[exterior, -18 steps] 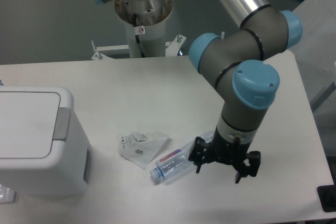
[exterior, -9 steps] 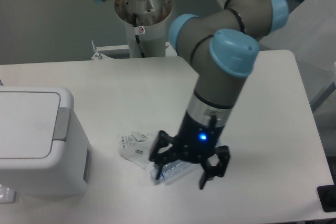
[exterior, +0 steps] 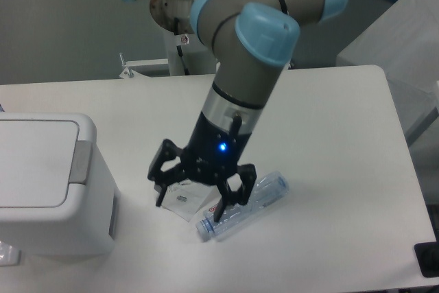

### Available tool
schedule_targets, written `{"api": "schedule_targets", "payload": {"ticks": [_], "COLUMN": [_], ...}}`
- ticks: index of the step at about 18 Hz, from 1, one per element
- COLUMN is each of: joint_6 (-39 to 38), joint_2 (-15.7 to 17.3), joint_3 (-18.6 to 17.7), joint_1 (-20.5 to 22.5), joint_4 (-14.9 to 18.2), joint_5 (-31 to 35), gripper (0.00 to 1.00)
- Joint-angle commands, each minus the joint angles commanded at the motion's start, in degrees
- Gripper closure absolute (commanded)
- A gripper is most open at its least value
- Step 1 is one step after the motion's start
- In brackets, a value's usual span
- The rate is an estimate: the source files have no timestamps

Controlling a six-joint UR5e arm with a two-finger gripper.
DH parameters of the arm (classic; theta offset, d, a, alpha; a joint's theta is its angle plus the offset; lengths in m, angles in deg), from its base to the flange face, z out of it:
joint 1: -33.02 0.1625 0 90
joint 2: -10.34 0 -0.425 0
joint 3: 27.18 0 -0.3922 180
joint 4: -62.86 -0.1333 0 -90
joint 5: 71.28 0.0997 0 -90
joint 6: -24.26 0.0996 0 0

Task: Open the trash can
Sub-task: 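Move the gripper across the table toward the white trash can, then lower the gripper fingers onto the edge of the trash can lid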

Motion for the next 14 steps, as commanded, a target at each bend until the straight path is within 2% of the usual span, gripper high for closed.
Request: {"api": "schedule_targets", "payload": {"ticks": [4,8,14], "joint_6": [-4.23,-4.50,-4.50], "joint_2": [1.33,2.91,3.09], "joint_3": [-1.76,-4.84,-5.19], "joint_1": [-2.55,-5.01,-6.95], "joint_4": [0.00,-0.35,-0.44], "joint_5": [0.09,0.18,0.97], "gripper": [0.00,0.00,0.00]}}
